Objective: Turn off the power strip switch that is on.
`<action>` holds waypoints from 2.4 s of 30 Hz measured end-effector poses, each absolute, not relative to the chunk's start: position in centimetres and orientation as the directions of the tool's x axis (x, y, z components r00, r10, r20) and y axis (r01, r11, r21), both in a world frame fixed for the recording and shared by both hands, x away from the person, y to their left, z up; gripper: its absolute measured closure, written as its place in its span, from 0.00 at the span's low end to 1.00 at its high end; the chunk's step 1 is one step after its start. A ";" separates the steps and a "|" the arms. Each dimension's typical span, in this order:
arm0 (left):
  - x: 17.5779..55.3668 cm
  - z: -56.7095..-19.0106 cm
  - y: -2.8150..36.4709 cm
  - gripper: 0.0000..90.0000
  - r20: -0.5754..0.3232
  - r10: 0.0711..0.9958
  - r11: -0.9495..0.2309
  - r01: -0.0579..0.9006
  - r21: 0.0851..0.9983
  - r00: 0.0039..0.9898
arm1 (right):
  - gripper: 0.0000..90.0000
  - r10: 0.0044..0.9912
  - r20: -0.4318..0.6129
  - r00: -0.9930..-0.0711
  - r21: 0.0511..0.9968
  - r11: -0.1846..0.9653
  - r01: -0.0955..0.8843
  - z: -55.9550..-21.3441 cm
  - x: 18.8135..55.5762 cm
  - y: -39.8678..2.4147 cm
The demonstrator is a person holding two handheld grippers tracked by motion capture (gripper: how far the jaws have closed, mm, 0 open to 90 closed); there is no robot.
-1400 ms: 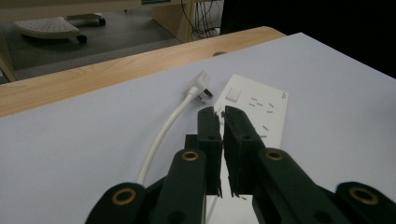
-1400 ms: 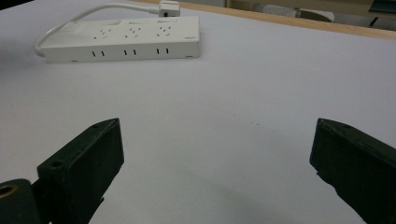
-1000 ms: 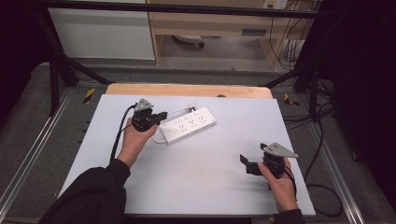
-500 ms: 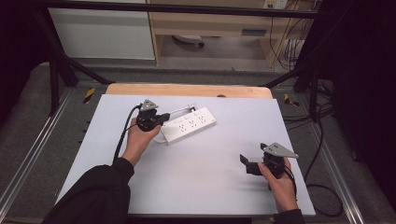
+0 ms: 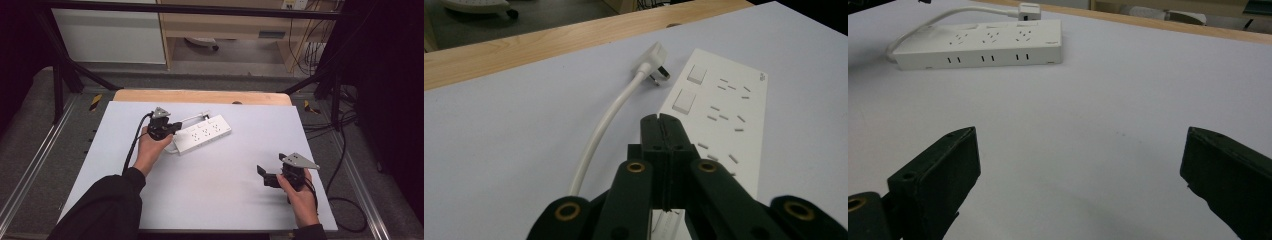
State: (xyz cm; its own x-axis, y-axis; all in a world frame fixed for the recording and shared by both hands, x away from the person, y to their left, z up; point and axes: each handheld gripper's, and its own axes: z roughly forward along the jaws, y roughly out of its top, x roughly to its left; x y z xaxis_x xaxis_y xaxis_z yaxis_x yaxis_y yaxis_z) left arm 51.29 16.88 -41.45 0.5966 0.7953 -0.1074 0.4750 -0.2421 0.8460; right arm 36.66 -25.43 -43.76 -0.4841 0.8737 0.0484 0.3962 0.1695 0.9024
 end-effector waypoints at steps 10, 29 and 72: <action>51.6 -41.9 16.8 1.00 -0.108 0.799 -0.245 0.484 0.840 0.591 | 0.03 0.873 0.053 -0.484 0.903 0.165 0.397 -43.8 36.7 -25.5; 51.9 -42.6 16.4 1.00 -0.106 0.798 -0.253 0.489 0.835 0.594 | 0.03 0.874 0.053 -0.482 0.903 0.164 0.398 -43.7 36.7 -25.4; 53.5 -43.0 12.9 1.00 -0.084 0.770 -0.311 0.486 0.817 0.633 | 0.03 0.876 0.054 -0.480 0.903 0.162 0.397 -43.7 36.7 -25.5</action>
